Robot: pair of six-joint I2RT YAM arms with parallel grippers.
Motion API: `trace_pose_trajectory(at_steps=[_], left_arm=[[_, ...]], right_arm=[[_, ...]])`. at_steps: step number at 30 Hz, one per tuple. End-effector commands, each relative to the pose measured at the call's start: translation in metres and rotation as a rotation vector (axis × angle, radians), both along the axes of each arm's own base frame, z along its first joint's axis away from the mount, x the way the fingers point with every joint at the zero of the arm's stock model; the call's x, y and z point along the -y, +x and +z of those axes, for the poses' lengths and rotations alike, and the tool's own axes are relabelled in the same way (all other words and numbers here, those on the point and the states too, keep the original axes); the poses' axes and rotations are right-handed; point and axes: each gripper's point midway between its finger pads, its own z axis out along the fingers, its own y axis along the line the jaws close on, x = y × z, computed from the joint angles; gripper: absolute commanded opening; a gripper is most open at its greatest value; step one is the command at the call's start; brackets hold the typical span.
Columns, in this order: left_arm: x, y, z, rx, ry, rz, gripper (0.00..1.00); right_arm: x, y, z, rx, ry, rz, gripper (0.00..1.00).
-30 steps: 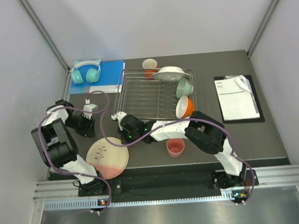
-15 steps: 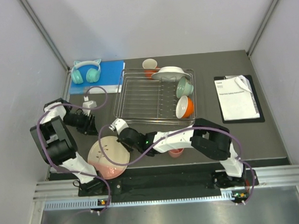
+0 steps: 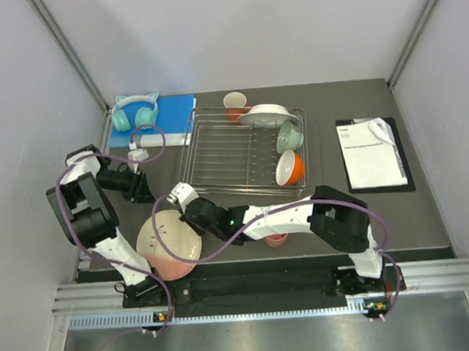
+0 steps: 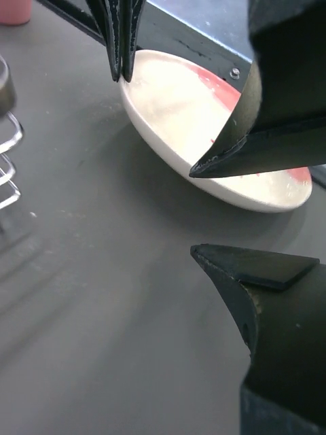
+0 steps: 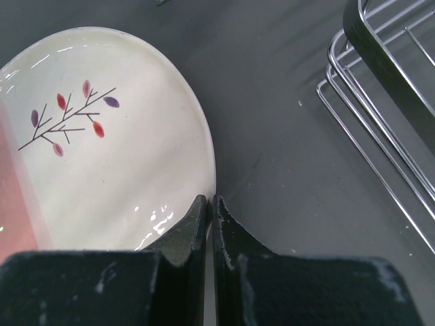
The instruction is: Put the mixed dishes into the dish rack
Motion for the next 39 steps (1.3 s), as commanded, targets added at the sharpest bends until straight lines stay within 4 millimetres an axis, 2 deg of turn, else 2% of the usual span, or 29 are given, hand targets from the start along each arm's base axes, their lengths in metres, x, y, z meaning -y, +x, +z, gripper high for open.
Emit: trace_pose_trajectory(at_steps=[1,4,10,13,14,17,19,22,29,35,39], left_arm=[[0.016,-0.005,0.025,0.028,-0.159,-0.094,0.50],[0.017,-0.011,0.019,-0.024,-0.176,-0.096,0.51],[0.019,-0.022,0.015,-0.010,-0.170,-0.137,0.53],[0.019,-0.028,0.010,-0.067,-0.174,-0.117,0.60],[0.018,-0.029,0.009,-0.086,-0.178,-0.103,0.99],[0.012,-0.023,0.010,-0.112,-0.174,-0.061,0.99],[0.003,-0.008,0.024,0.011,-0.170,-0.051,0.99],[0.001,0.001,0.042,0.129,-0.170,-0.045,0.99],[-0.002,0.014,0.056,0.153,-0.195,0.012,0.98],[0.001,-0.006,0.047,0.129,-0.117,-0.071,0.99],[0.009,-0.028,0.034,0.042,-0.084,-0.124,0.99]], right_arm=[[-0.028,-0.004,0.082,0.090,0.173,0.031,0.00],[-0.031,-0.003,0.089,0.102,0.174,0.038,0.00],[-0.036,-0.002,0.095,0.123,0.162,0.058,0.00],[-0.037,0.000,0.092,0.130,0.146,0.061,0.00],[-0.037,-0.001,0.091,0.129,0.145,0.064,0.00],[-0.038,-0.001,0.087,0.123,0.138,0.064,0.00],[-0.038,-0.001,0.087,0.120,0.140,0.061,0.00],[-0.038,-0.002,0.086,0.115,0.141,0.063,0.00],[-0.037,-0.001,0.084,0.115,0.137,0.059,0.00],[-0.036,-0.002,0.081,0.117,0.133,0.059,0.00],[-0.037,0.004,0.074,0.121,0.117,0.054,0.00]])
